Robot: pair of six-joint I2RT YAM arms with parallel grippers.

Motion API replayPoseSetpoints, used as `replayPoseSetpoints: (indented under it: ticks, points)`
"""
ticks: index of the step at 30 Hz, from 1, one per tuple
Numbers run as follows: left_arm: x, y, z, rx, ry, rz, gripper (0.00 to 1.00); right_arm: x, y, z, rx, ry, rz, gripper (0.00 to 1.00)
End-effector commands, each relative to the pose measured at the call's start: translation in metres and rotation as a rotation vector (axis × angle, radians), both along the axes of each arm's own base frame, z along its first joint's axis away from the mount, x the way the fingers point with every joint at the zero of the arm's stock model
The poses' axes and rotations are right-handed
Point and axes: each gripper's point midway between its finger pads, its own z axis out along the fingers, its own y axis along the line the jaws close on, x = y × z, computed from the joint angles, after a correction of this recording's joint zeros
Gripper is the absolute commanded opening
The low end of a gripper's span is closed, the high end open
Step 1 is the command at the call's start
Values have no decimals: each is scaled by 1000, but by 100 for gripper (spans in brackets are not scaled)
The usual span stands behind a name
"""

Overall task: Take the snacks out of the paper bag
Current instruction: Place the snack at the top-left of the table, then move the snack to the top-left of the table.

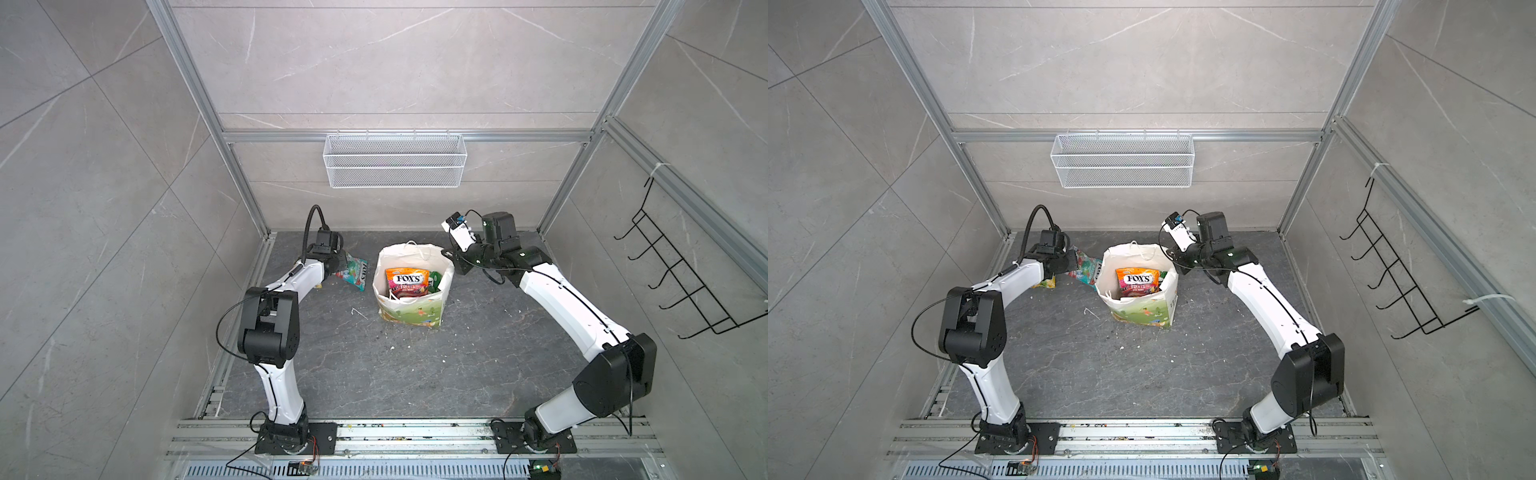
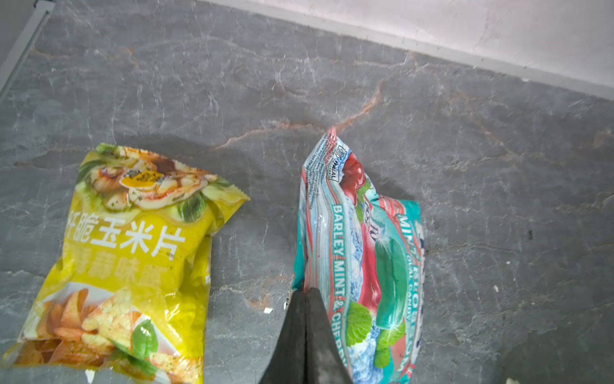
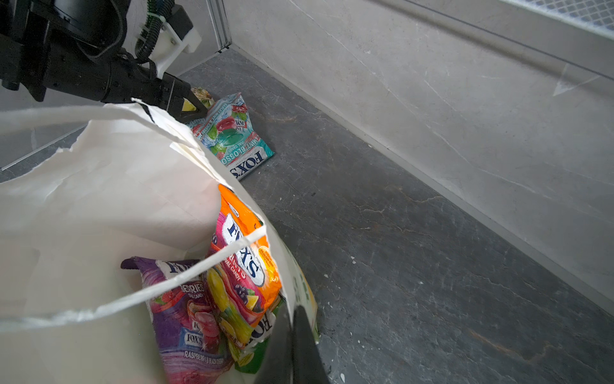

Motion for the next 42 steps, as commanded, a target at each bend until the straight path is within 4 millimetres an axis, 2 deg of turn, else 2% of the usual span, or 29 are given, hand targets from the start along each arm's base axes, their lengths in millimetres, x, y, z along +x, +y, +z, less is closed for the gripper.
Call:
replayPoseSetpoints:
  ticks: [1,10,13,16,20,23,27,29,31,34,36,39,42]
  points:
    - [-1,8,4,32,-4,18,0,5,-2,29,27,-89,-1,0]
    - [-3,18,3,63,-3,59,0,5,-2,27,16,-88,-2,0]
    - [-5,19,7,70,-10,62,8,6,-2,27,17,-91,-2,0]
    - [-8,22,14,80,-29,67,8,6,-2,26,15,-89,-4,0]
    - [-15,32,28,135,-60,110,18,6,-3,27,13,-92,-4,0]
    - [-18,31,45,145,-112,109,31,7,-3,26,11,-92,-5,0]
    - [-18,20,60,180,-144,63,32,6,-2,27,12,-93,-2,0]
    - [-17,3,70,194,-161,0,37,6,-2,27,14,-91,-1,0]
    - [-16,-20,76,198,-177,-64,45,6,-2,27,14,-91,-2,0]
    - [-11,-45,69,129,-148,-106,59,6,-3,28,17,-94,-5,0]
    - [-6,-54,55,88,-111,-110,75,6,-2,28,21,-95,-4,0]
    - [1,-57,32,78,-61,-98,84,6,-1,28,25,-90,-1,0]
    - [9,-60,16,93,-8,-99,87,4,-2,28,20,-90,1,0]
